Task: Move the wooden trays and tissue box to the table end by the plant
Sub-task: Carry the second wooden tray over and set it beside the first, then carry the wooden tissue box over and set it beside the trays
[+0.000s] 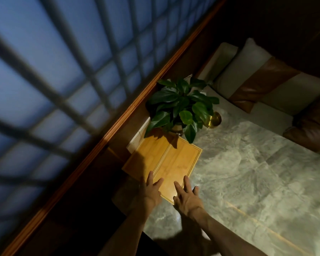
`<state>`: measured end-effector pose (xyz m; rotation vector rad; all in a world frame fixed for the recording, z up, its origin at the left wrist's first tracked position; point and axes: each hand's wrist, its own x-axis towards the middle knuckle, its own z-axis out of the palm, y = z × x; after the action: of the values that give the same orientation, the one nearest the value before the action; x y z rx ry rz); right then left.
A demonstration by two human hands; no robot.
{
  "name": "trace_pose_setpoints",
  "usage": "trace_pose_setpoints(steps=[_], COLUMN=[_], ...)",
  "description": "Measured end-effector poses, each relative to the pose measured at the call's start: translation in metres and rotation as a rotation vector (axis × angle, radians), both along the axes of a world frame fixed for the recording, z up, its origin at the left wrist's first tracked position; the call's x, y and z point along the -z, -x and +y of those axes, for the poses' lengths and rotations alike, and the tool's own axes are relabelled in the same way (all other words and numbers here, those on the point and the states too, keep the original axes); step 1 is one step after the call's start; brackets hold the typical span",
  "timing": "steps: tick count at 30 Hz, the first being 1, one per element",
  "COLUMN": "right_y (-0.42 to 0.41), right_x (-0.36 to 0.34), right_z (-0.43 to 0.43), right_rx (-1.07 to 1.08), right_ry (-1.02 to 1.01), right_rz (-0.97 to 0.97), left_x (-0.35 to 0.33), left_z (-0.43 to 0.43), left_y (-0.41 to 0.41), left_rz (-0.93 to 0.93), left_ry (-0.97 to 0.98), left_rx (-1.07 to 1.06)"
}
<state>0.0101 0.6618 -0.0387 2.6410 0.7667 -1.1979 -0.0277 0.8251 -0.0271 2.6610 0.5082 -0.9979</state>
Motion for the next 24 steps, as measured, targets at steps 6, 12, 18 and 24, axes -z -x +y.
trace_pose_setpoints(steps=[6,12,18,24], right_y=[-0.025,-0.002,0.076,0.152], right_x=[-0.076,-0.139,-0.171,-0.171], right_z=[-0.038,-0.174,-0.329,-0.480], right_rx=[0.787,1.327,1.578,1.578], right_ry=[-0.550,-0.972,-0.937,-0.649], right_rz=[0.167,-0.018,-0.274,-0.416], left_x=[-0.071,-0.153,-0.173,-0.160], left_z=[-0.023,-0.116,-0.230,-0.376], left_y=[-0.036,-0.062,-0.044,-0.013], left_rz=[-0.389,-0.550,-0.512,-0.349], left_ry=[0.072,0.254,0.454,0.484], left_rx=[0.006,-0.031,0.116,0.270])
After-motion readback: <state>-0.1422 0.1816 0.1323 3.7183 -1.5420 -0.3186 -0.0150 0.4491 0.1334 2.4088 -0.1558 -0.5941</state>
